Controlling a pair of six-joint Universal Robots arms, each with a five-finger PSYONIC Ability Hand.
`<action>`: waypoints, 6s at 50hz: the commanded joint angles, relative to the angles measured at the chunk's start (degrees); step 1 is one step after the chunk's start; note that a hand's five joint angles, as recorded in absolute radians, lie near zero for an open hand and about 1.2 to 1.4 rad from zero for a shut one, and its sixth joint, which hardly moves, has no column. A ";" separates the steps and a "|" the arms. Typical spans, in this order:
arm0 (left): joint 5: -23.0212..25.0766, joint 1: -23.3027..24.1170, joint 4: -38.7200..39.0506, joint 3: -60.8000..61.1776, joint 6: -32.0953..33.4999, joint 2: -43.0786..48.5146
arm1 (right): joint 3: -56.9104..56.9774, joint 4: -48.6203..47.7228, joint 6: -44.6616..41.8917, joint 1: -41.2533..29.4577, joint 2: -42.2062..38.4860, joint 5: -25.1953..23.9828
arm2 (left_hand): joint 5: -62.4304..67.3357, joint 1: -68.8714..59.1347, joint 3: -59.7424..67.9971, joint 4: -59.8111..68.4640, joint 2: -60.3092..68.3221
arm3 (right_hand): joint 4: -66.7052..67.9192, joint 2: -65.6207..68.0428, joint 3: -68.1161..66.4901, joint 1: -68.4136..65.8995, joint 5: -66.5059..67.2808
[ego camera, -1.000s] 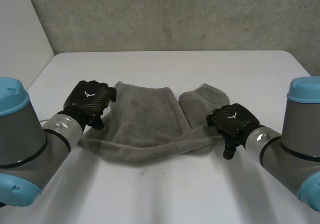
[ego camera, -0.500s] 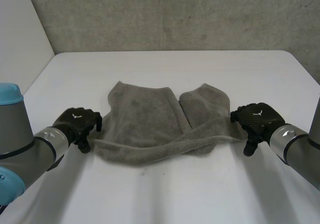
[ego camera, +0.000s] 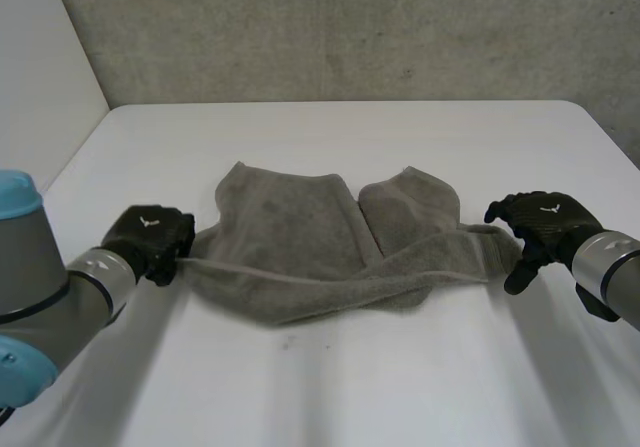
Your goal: Fold the towel.
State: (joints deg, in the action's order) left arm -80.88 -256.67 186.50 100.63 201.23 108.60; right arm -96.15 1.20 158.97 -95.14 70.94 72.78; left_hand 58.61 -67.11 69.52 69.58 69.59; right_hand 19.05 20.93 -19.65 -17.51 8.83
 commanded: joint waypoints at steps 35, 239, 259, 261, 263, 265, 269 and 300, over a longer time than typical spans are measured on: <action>0.20 7.59 -6.24 -9.93 -12.52 -21.59 | 0.00 -9.53 10.13 -11.56 -9.33 -3.54 | 11.39 -12.89 10.48 10.42 10.41 | 30.91 29.02 -30.31 -32.45 31.13; -4.28 -1.90 -3.04 7.03 -3.75 -14.02 | 4.23 22.49 -23.84 4.08 5.67 -2.48 | 11.39 -12.89 10.48 10.42 10.41 | 60.95 59.07 -60.35 -62.49 61.17; -4.28 -2.08 -18.45 8.35 8.48 -19.92 | -1.69 30.02 -42.53 8.30 15.04 -0.18 | 11.39 -12.89 10.48 10.42 10.41 | 60.95 59.07 -60.35 -62.49 61.17; -4.28 -1.56 -11.97 4.94 8.48 -12.84 | 0.53 28.07 -39.44 8.21 11.94 -0.27 | 11.39 -12.89 10.48 10.42 10.41 | 60.95 59.07 -60.35 -62.49 61.17; -4.55 -1.29 -9.86 2.75 8.39 -9.58 | 3.34 26.22 -36.01 8.04 8.86 0.08 | 11.39 -12.89 10.48 10.42 10.41 | 60.95 59.07 -60.35 -62.49 61.17; -4.64 -0.76 -8.08 0.09 8.13 -6.39 | 9.02 23.60 -29.97 5.24 3.96 0.52 | 11.39 -12.89 10.48 10.42 10.41 | 60.95 59.07 -60.35 -62.49 61.17; -4.64 1.08 -4.84 -8.41 7.78 2.64 | 14.77 21.56 -26.25 1.53 -1.51 2.19 | 11.39 -12.89 10.48 10.42 10.41 | 60.95 59.07 -60.35 -62.49 61.17; -4.55 4.07 2.02 -45.17 4.88 30.70 | 37.09 -9.29 -25.55 -8.40 -27.36 19.32 | -58.61 57.11 -59.52 -59.58 -59.59 | -9.05 -10.93 9.65 7.51 -8.83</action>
State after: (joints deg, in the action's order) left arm -85.73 -253.61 188.31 55.15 206.15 139.03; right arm -58.86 -8.54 132.56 -102.61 43.26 89.82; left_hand 29.03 -34.70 39.58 39.00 37.51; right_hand 30.34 28.48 -30.14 -22.00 21.62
